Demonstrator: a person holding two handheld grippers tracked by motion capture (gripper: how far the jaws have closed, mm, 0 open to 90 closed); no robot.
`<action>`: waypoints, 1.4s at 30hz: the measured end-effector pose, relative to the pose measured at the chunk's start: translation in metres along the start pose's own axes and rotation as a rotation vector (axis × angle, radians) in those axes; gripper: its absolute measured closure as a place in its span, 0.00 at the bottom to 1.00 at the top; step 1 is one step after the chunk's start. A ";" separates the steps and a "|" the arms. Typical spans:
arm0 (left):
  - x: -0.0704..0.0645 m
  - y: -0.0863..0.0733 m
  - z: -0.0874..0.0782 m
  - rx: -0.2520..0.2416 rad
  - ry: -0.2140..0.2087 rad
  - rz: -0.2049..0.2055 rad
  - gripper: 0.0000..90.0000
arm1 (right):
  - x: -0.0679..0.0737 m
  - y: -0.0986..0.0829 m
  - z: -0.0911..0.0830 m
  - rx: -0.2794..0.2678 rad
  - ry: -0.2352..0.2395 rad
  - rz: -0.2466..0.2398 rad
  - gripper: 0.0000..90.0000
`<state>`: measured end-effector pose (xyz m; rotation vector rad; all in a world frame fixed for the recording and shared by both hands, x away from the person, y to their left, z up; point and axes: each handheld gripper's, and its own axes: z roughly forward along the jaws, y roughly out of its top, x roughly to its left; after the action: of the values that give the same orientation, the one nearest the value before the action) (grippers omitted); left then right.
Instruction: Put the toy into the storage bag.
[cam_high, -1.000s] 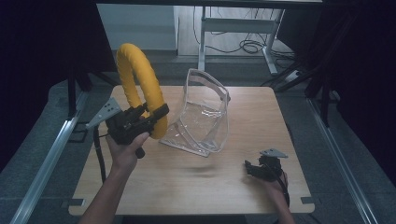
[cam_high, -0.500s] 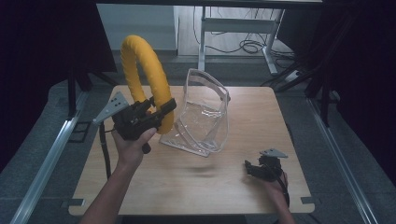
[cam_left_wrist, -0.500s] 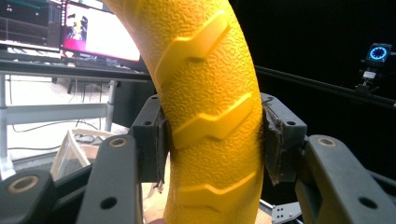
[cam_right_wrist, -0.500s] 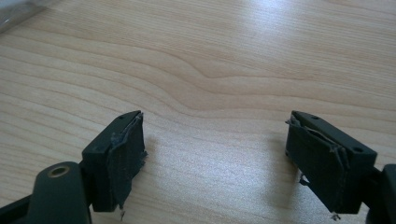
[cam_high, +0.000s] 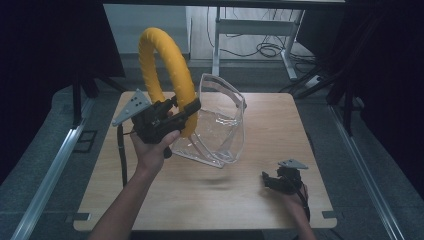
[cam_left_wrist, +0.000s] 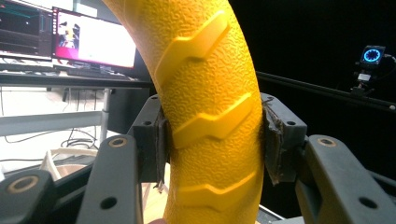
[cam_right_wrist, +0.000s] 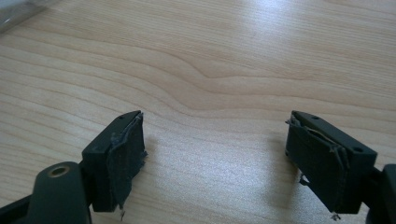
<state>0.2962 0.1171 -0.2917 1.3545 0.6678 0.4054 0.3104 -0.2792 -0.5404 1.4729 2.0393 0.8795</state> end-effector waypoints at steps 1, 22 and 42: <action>0.000 0.000 0.000 0.000 0.000 0.000 0.55 | 0.000 0.000 0.000 0.000 0.000 0.000 0.22; -0.026 0.010 0.044 0.024 -0.055 0.013 0.55 | 0.000 0.000 0.000 0.000 -0.001 0.003 0.22; -0.048 0.005 0.086 0.054 -0.123 -0.005 0.55 | 0.000 0.000 0.000 -0.001 0.000 0.004 0.22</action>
<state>0.3164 0.0233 -0.2710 1.4167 0.5839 0.2995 0.3103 -0.2793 -0.5402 1.4774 2.0362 0.8817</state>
